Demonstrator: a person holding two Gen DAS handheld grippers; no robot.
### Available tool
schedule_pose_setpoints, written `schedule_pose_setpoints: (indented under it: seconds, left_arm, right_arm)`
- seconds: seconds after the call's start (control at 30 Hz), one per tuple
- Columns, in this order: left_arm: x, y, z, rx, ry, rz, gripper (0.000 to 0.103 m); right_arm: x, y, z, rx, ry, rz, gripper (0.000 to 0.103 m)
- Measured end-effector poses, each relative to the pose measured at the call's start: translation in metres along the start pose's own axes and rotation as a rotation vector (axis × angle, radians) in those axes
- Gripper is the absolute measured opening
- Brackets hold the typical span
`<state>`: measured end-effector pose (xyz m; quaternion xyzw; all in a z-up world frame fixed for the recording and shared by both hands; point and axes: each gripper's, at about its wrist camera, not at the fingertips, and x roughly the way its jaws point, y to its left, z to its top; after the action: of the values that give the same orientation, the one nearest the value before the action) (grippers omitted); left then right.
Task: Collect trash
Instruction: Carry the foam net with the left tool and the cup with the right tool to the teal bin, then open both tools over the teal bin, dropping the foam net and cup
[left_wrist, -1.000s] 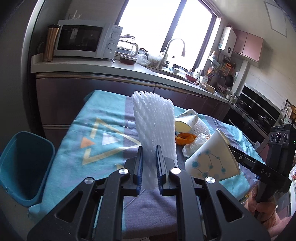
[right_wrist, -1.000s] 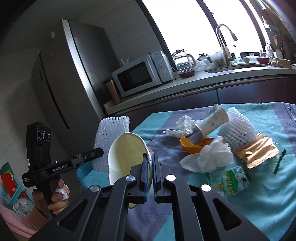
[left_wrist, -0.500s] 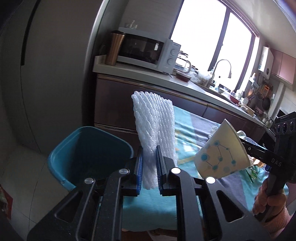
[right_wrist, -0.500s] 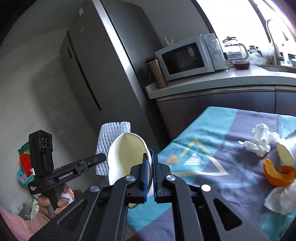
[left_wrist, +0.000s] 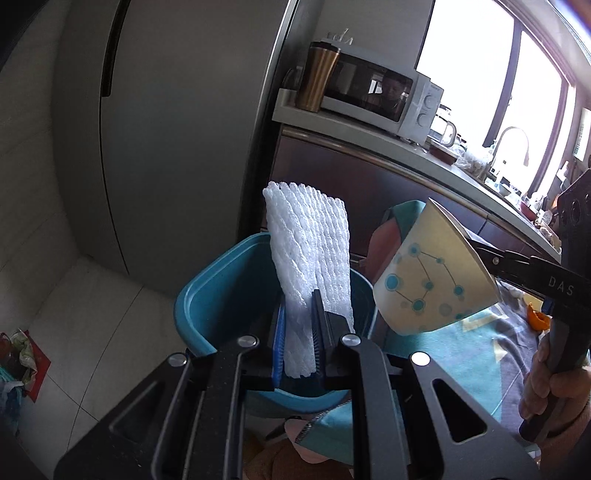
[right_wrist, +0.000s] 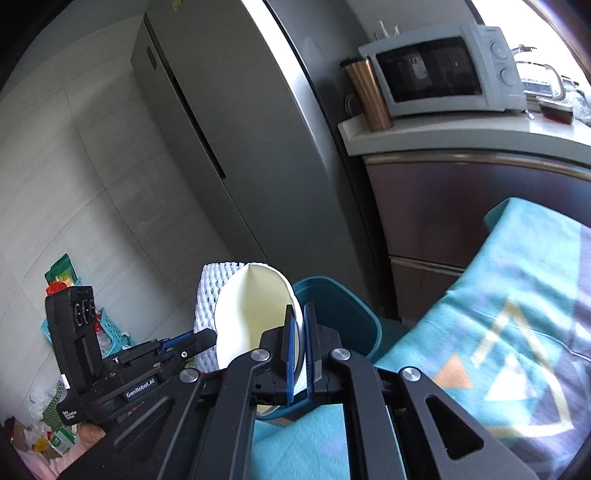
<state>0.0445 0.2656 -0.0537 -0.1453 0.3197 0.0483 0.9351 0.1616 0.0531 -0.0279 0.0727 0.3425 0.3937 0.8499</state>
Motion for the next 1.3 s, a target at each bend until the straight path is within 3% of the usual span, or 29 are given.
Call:
schedule_pose_setpoints:
  seconds: [0.4,0.7,0.83,1.03,1.3]
  left_arm:
    - [0.056,0.003,-0.007,0.002,0.112,0.067,0.015]
    - [0.074,0.001,-0.019,0.020,0.145,0.088,0.020]
    - [0.074,0.000,-0.021,0.026,0.133,0.091,0.026]
    - [0.065,-0.009,-0.021,0.044,0.109,0.083,0.026]
    - [0.030,-0.055,-0.013,0.113,0.012,-0.033,0.039]
  right_arm:
    - [0.071,-0.001,-0.005,0.023,0.166,-0.047,0.008]
    - [0.070,-0.007,-0.012,0.038,0.153,-0.047,0.018]
    - [0.054,-0.012,-0.018,0.039,0.137,-0.040,0.024]
    - [0.019,-0.014,-0.024,0.011,0.092,-0.028,0.030]
    - [-0.052,-0.022,-0.041,-0.035,-0.012,-0.050,0.037]
